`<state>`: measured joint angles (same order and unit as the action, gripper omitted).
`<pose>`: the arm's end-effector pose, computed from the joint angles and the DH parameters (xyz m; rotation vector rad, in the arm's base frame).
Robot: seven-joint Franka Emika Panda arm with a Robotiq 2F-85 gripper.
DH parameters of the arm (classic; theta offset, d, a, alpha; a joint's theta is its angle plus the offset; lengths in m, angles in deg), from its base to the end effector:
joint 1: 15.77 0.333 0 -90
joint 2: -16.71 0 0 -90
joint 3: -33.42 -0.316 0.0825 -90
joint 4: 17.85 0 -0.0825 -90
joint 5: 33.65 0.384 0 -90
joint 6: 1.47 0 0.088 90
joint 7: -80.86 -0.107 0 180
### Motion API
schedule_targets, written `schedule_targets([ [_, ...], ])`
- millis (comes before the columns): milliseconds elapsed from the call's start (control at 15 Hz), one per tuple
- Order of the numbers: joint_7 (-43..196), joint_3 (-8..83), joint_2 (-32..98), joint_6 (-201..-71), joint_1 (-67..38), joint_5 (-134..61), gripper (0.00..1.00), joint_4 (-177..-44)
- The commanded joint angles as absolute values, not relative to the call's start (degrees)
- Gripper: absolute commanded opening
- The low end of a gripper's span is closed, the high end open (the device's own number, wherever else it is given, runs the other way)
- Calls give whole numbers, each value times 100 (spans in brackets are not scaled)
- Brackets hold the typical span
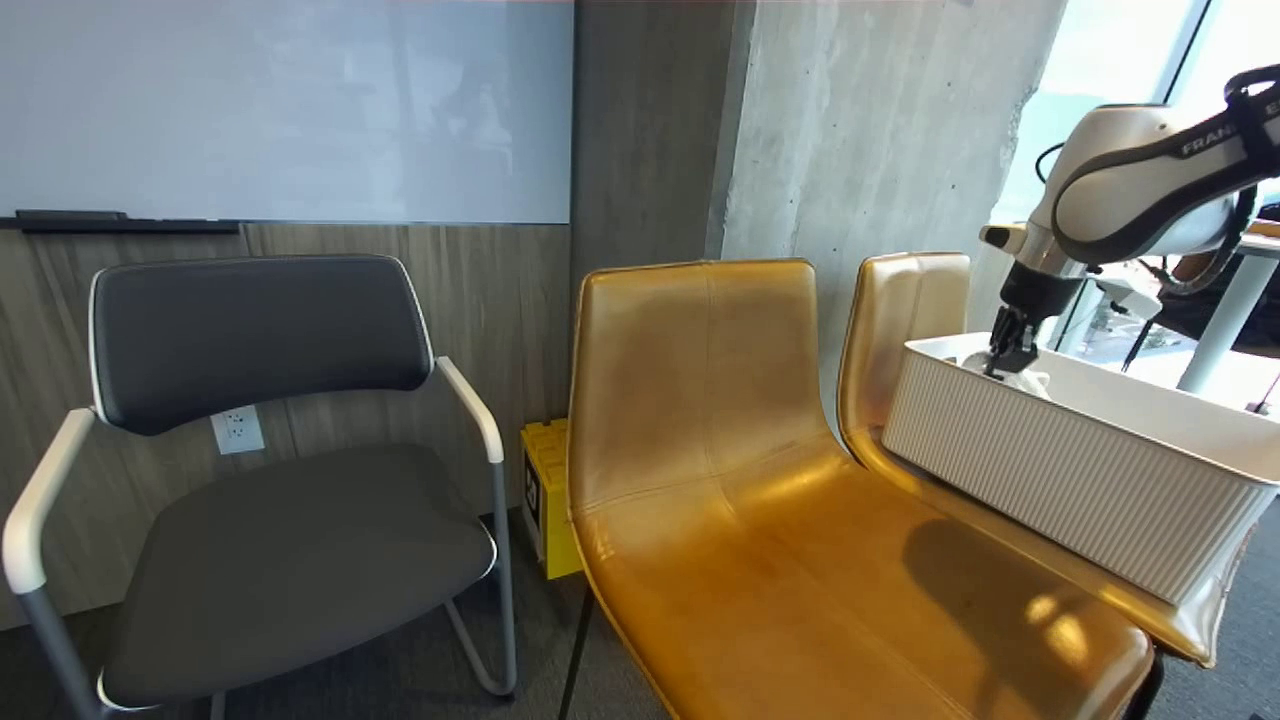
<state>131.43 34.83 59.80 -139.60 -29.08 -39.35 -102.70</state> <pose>0.7119 -0.1841 0.2468 2.7862 1.0203 0.1511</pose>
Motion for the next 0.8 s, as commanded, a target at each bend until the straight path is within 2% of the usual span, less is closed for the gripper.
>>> schedule_targets([
  [0, 12822, 3577, 4818, -13574, -2737, -4145, 3, -10926],
  [333, 12517, 3545, 3653, -12748, -2486, -4347, 3, -10964],
  [733, 12275, 3248, 2980, -11657, -1756, -4697, 3, -10149],
])
